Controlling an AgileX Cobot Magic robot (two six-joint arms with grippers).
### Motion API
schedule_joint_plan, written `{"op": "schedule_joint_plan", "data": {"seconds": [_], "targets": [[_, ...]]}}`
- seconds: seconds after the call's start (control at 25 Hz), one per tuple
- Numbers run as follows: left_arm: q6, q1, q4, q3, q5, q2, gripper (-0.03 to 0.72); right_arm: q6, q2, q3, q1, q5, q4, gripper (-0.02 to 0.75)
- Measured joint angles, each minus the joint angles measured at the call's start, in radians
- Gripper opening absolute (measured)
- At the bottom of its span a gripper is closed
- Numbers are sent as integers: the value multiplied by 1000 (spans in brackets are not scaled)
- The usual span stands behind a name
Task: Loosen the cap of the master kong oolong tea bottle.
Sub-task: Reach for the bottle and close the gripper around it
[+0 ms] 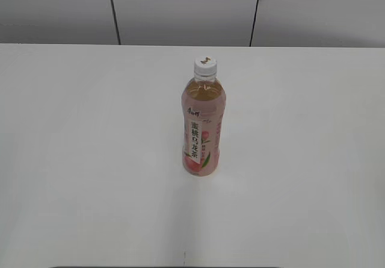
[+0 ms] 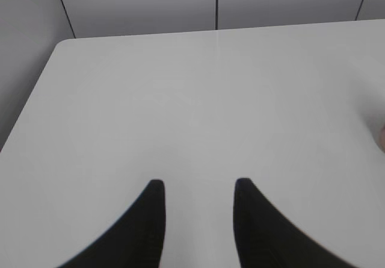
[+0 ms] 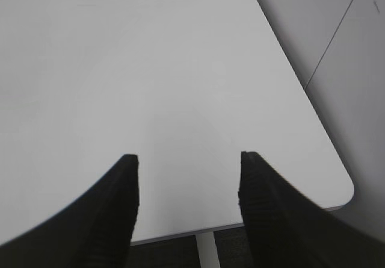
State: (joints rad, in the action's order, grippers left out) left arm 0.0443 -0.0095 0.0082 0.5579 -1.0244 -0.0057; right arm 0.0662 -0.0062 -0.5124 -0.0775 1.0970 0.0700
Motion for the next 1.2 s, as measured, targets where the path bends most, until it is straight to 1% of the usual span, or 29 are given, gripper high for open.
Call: {"op": "schedule_joint_plan", "data": {"seconds": [1.2], "targets": [[0, 0, 0, 0, 0, 0, 242, 0, 0, 0, 0, 0, 0, 410]]}}
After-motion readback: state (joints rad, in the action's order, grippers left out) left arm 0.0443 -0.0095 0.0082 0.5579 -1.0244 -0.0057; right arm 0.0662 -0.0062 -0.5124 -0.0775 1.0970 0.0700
